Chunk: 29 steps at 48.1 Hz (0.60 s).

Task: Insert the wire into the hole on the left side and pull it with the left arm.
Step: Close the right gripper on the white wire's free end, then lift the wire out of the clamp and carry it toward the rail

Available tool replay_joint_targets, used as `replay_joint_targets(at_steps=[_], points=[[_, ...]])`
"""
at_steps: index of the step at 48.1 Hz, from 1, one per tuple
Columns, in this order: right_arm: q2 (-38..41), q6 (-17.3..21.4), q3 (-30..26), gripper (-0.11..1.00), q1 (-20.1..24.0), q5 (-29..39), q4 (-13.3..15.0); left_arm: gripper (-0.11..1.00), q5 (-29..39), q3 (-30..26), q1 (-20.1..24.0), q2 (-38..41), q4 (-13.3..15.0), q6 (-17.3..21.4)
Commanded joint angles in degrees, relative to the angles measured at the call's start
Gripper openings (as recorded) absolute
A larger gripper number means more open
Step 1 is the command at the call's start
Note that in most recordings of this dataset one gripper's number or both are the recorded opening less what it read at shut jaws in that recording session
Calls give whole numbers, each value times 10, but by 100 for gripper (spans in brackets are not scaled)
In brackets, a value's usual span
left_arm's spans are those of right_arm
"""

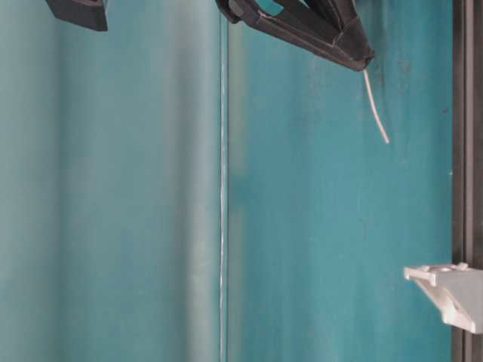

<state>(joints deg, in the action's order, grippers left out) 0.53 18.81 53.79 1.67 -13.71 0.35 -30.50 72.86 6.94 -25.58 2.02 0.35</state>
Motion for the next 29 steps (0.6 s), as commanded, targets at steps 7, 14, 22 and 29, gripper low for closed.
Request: replay_joint_targets(at_steps=[7,14,22,29], points=[[-40,-1,-11,6,-7,3,12,80,-6,-4,2,-2,0,0],[-64,-2,-10,6,-11,14,21,80,-6,-6,2,-2,1,0],[-93,-2,-9,6,-14,31,28,80,-6,-8,2,-2,1,-1],[-112,-3,-7,6,-14,36,31,80,-7,-9,2,-3,1,-3]])
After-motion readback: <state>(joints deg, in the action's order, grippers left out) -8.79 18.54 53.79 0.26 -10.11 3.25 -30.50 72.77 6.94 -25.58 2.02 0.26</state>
